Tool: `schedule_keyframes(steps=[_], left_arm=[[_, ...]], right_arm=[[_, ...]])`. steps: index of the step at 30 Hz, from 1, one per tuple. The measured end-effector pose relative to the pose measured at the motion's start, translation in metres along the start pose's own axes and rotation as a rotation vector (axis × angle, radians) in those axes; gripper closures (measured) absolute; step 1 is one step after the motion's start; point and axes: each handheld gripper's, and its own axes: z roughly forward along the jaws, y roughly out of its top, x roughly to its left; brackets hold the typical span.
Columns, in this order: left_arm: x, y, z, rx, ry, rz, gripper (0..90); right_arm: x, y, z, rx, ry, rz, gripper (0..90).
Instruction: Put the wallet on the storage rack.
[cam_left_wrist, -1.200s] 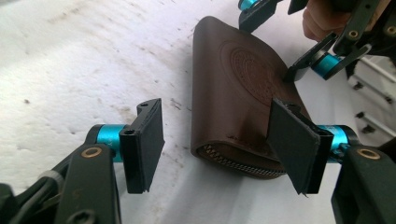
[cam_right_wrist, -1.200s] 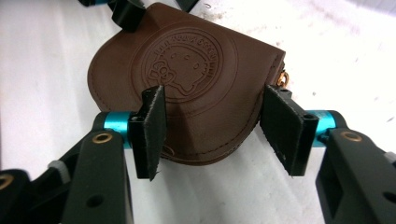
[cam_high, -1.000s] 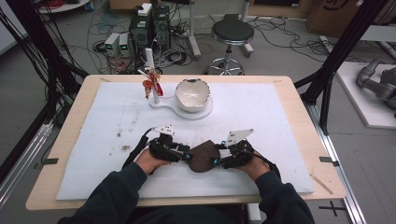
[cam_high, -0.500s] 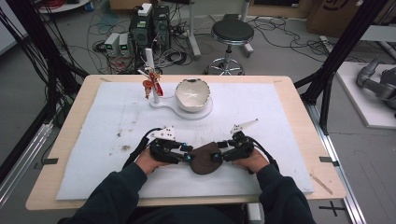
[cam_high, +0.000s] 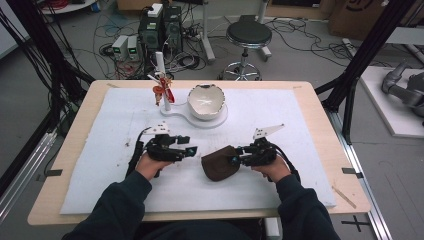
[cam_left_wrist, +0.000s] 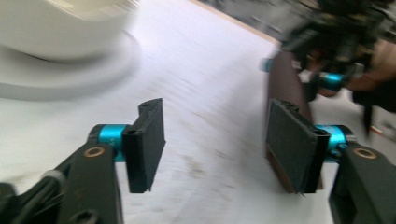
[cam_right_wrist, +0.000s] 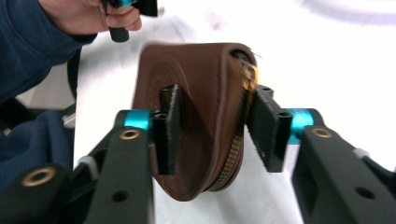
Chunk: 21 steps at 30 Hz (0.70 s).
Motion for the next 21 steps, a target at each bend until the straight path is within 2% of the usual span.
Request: schedule_keyframes(steps=[2, 4, 5, 6, 7, 12, 14, 15, 16, 18, 21], left_arm=[[0.005, 0.002, -0.009, -0.031, 0.056, -0.009, 31.9], [0.011, 0.003, -0.018, -0.059, 0.093, -0.025, 22.5], [0.014, 0.003, -0.023, -0.075, 0.107, -0.022, 20.5], [0.017, 0.004, -0.028, -0.092, 0.116, -0.024, 20.4], [0.019, 0.004, -0.033, -0.099, 0.125, -0.024, 20.4], [0.032, 0.003, -0.051, -0.128, 0.179, -0.050, 20.4], [0.037, 0.003, -0.057, -0.137, 0.199, -0.062, 20.4], [0.038, 0.002, -0.058, -0.136, 0.201, -0.067, 20.4], [0.039, 0.002, -0.059, -0.136, 0.203, -0.069, 20.5], [0.039, 0.002, -0.058, -0.136, 0.204, -0.071, 20.5], [0.037, 0.002, -0.055, -0.118, 0.195, -0.053, 20.5]], right_arm=[[0.000, 0.001, -0.006, -0.037, -0.018, -0.009, 60.7], [0.002, 0.003, -0.011, -0.064, -0.049, -0.021, 69.4], [0.002, 0.003, -0.014, -0.087, -0.048, -0.019, 70.9], [0.004, 0.005, -0.016, -0.102, -0.067, -0.035, 71.5], [0.004, 0.006, -0.018, -0.103, -0.075, -0.047, 72.0], [0.004, 0.006, -0.021, -0.107, -0.043, -0.038, 73.2], [0.005, 0.006, -0.022, -0.119, 0.010, -0.027, 73.0], [0.005, 0.007, -0.022, -0.120, 0.050, -0.020, 72.4], [0.006, 0.008, -0.022, -0.097, 0.058, -0.017, 70.6], [0.007, 0.008, -0.020, -0.094, 0.081, -0.002, 69.5], [0.007, 0.008, -0.017, -0.090, 0.087, 0.000, 67.6]])
